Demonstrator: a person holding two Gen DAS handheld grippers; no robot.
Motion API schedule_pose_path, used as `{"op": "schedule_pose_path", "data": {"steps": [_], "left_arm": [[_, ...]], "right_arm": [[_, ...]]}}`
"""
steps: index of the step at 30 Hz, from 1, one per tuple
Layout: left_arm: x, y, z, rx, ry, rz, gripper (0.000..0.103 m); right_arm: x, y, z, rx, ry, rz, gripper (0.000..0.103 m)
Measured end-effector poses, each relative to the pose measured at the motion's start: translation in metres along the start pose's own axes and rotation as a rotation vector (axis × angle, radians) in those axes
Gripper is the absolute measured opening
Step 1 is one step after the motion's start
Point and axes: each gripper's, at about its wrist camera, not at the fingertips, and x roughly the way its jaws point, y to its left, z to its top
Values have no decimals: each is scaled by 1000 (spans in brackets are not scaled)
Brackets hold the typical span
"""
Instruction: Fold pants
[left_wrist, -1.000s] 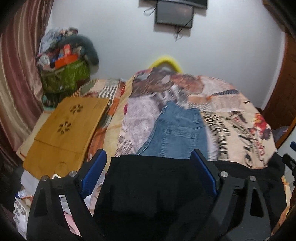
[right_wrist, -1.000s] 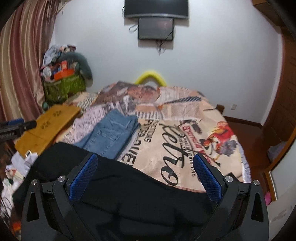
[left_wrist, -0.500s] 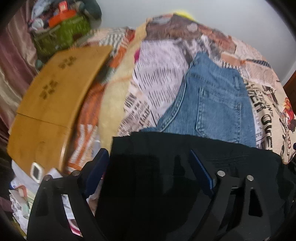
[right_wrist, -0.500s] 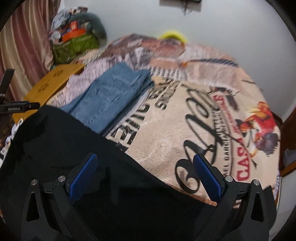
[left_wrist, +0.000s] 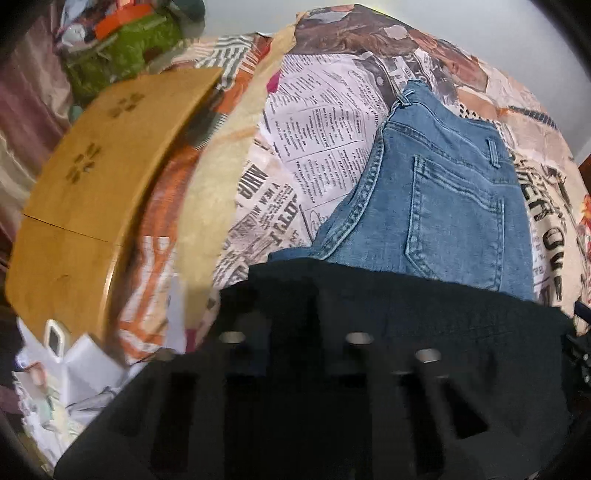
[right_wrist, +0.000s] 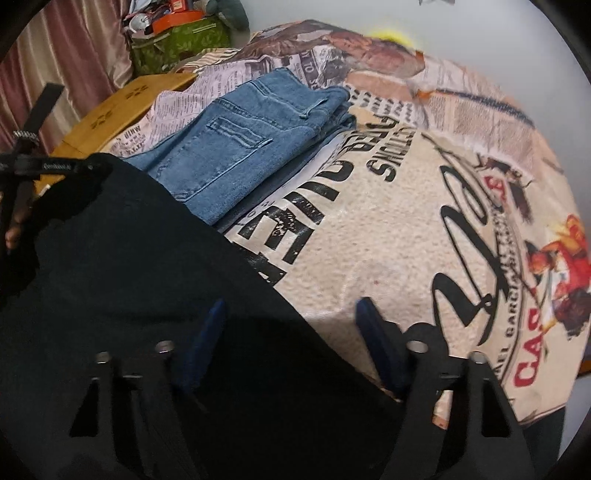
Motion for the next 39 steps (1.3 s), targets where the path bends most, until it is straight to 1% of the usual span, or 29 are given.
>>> {"op": "schedule_pose_path", "data": {"steps": [3, 4, 5, 8, 10, 13, 15, 18, 21, 23, 27, 32, 39], "left_arm": [[-4, 1, -6, 6, 4, -3, 10], [-5, 2, -7, 8, 4, -6, 9], [-8, 2, -9, 6, 1, -8, 8], [-22, 5, -13, 3, -18, -22, 6], [-37, 5, -12, 15, -52, -23, 6], [-62, -2, -8, 38, -119, -16, 6], [-87, -6, -5, 45, -183, -3, 5], [-118, -9, -3, 54, -262, -6, 5], [-141, -12, -6, 64, -300, -19, 5], [-149, -10, -11, 72, -303, -26, 5], [-164, -4, -31, 82, -309, -32, 5], [-183, 3, -69, 96, -310, -40, 5], [-199, 11, -118, 110, -310, -50, 5]], "right_arm": [[-1, 2, -3, -15, 7, -1, 49], [-1, 3, -4, -15, 14, 17, 38], [0, 5, -6, -12, 33, 45, 24], [0, 13, -9, -7, 43, 56, 10], [-3, 15, -9, -4, 26, 40, 8], [-16, 13, -3, 29, -27, 22, 6], [-33, 12, 3, 44, -107, -18, 6], [-63, 7, 12, 77, -218, -66, 5], [-81, 11, 16, 73, -257, -82, 5], [-89, 16, 11, 63, -259, -85, 5], [-104, 26, -8, 47, -257, -75, 5], [-125, 47, -37, 59, -246, -55, 5], [-138, 68, -71, 86, -222, -24, 5]]}}
